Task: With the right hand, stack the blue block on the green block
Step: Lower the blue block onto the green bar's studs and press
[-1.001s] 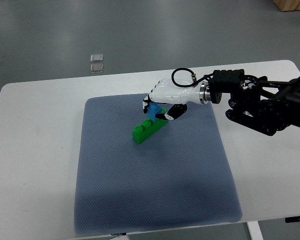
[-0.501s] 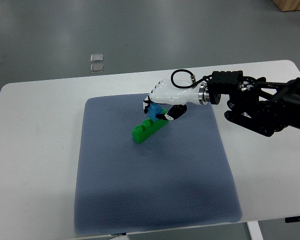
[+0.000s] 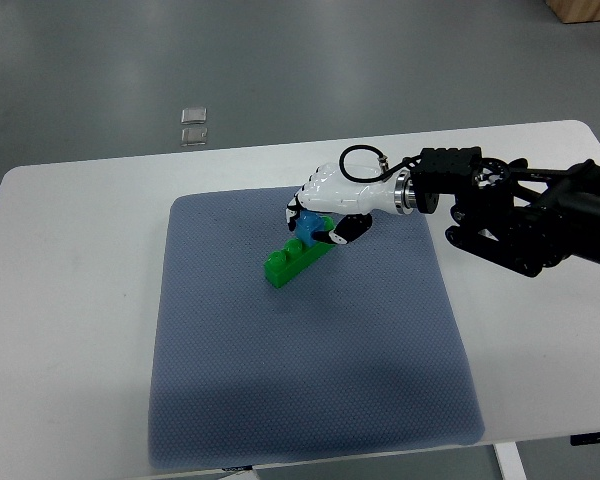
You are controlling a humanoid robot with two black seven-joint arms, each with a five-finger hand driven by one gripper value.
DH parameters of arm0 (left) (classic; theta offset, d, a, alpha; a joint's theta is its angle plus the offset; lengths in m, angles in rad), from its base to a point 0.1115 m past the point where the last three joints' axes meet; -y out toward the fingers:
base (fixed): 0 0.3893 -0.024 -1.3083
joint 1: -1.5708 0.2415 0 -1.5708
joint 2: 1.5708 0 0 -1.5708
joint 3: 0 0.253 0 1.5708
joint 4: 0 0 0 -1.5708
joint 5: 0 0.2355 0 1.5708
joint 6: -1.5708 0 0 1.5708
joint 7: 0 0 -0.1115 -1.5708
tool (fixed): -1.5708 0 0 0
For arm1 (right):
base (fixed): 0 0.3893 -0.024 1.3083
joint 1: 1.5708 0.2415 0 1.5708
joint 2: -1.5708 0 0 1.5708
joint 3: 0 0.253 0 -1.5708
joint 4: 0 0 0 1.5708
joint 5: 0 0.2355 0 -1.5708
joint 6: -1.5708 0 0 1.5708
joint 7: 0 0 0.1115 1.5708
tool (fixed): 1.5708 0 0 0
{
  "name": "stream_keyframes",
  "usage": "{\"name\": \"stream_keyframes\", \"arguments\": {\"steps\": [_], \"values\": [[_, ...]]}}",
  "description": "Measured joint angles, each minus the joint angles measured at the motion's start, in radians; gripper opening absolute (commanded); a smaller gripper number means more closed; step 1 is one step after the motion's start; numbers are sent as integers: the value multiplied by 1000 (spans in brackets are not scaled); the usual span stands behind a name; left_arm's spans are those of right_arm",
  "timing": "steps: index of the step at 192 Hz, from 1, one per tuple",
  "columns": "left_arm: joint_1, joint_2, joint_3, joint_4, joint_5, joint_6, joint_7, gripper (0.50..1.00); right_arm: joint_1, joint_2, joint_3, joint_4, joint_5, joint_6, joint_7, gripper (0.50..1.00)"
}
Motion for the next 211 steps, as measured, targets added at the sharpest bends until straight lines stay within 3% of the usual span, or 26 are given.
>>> {"name": "stream_keyframes", "arguments": {"steps": [158, 211], "values": [[0, 0, 0, 0, 0, 0, 0, 1000, -19, 27, -20, -49, -15, -31, 0, 549], [0, 0, 0, 0, 0, 0, 0, 1000, -24, 27, -21, -50, -14, -32, 0, 590]]}}
